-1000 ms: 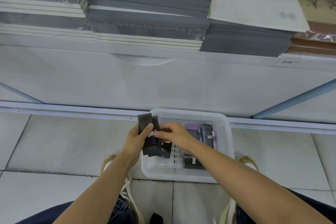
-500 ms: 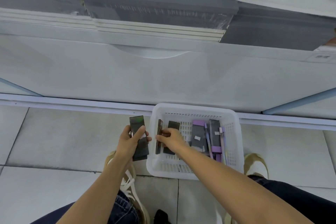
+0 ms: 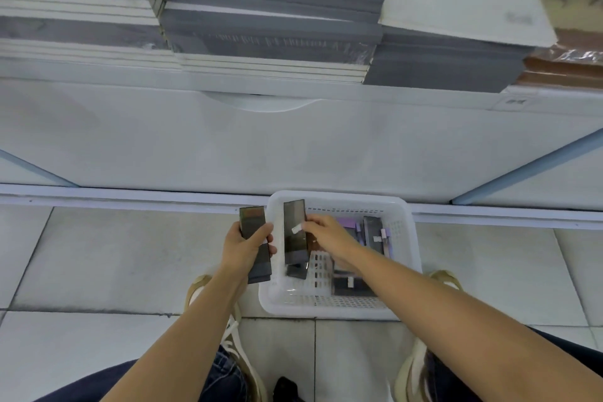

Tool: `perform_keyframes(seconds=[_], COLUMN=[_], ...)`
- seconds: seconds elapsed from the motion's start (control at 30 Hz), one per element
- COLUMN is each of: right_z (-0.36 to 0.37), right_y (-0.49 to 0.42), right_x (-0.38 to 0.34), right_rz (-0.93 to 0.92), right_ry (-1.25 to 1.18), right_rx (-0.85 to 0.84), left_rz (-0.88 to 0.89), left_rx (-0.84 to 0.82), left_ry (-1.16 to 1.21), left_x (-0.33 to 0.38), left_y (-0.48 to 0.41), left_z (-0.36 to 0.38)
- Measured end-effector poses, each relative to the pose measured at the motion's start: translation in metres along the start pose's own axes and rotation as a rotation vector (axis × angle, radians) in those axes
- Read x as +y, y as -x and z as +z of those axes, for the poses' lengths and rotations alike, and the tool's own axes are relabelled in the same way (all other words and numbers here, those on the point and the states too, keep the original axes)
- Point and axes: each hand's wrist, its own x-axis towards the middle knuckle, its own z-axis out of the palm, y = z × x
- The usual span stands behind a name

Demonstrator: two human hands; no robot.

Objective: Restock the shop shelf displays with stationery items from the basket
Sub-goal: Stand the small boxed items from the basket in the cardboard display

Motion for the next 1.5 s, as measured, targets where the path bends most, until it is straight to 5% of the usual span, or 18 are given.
perform_keyframes(seconds=[0.3, 0.53, 0.7, 0.8, 1.1, 1.5], right_z=[-0.049, -0.078, -0.078, -0.079, -0.086, -0.094], right_y=[0.078, 0.144, 0.182, 0.208, 0.268, 0.32], right_x=[-0.081, -0.138, -0.166, -0.195, -0.264, -0.391], right_rz=[-0.283, -0.436, -0.695, -0.874, -1.025, -1.264], right_ry=[0.356, 0.327, 0.88, 0.774, 0.366, 0.3], right_rx=[-0.052, -0.108, -0.032, 0.095, 0.179, 0.384], left_rz=[0.117, 0.162, 0.22, 0.244, 0.468, 0.574], left_rx=[-0.096, -0.065, -0.017, -0.097, -0.336, -0.364], left_ry=[0.023, 0.114, 0.156, 0.234, 0.122, 0.185], left_x=[0.072, 0.13, 0.167, 0.186, 0.238, 0.341], left_y=[0.044, 0.091, 0.119, 0.136, 0.203, 0.253], left_z=[0.034, 0.048, 0.046, 0.043, 0.047, 0.037])
